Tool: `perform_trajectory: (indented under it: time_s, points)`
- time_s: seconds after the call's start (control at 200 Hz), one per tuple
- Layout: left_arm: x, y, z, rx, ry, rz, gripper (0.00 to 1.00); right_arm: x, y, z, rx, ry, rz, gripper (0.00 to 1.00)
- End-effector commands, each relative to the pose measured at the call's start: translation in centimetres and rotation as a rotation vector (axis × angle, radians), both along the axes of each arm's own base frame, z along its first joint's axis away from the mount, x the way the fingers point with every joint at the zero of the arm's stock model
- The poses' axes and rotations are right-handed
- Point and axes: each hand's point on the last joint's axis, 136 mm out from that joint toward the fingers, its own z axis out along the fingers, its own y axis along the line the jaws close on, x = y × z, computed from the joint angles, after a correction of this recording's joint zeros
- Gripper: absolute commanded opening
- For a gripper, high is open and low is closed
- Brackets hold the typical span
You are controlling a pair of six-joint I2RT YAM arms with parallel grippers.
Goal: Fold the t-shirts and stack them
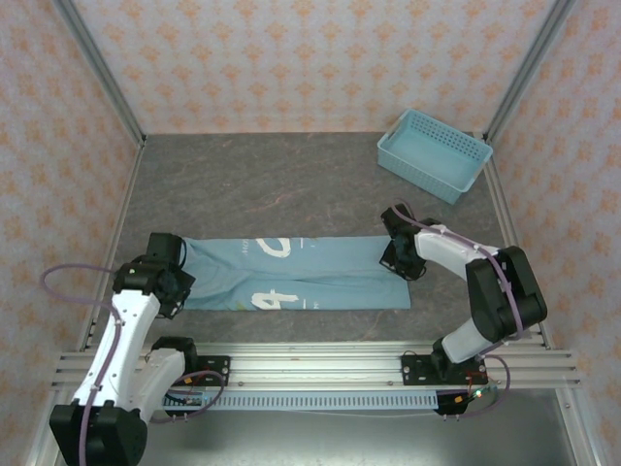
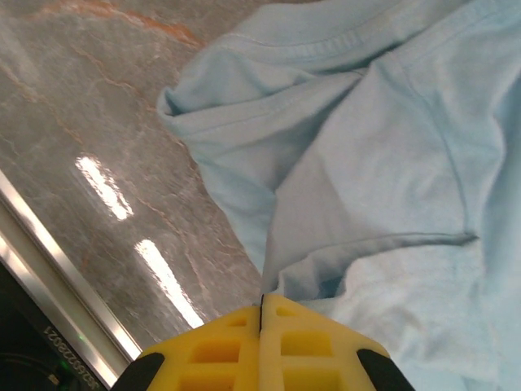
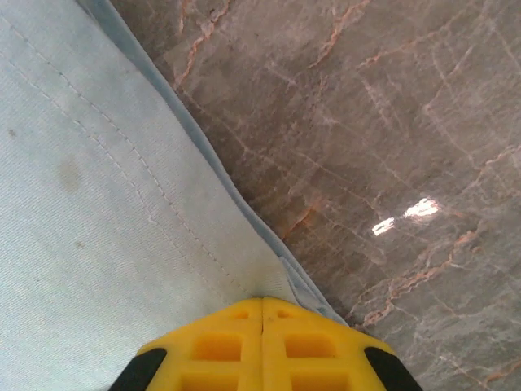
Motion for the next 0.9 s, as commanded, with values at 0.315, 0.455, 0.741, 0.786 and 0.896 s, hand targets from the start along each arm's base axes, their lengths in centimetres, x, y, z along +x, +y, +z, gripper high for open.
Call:
perform_trajectory:
  time_s: [0.315, 0.455, 0.741, 0.786, 0.896]
  points:
    - [1.1, -5.1, 2.8, -0.135, -0.099, -0.150, 0.00, 0.2, -0.4, -0.3, -0.048, 0.036, 0.009, 0.05]
    - [2.2, -7.1, 3.1, -0.163, -0.137, -0.207, 0.00, 0.2, -0.3, -0.3, -0.044, 0.042, 0.012, 0.05]
    - [2.6, -8.0, 2.3, -0.116, -0.102, -0.254, 0.00, 0.3, -0.2, 0.0, -0.039, 0.034, 0.010, 0.07]
    - [2.6, -7.7, 2.3, -0.097, -0.096, -0.254, 0.00, 0.3, -0.2, 0.2, -0.036, 0.031, 0.009, 0.07]
    - [2.6, -6.9, 2.3, -0.034, -0.067, -0.276, 0.00, 0.3, -0.2, 0.4, -0.031, 0.025, 0.008, 0.07]
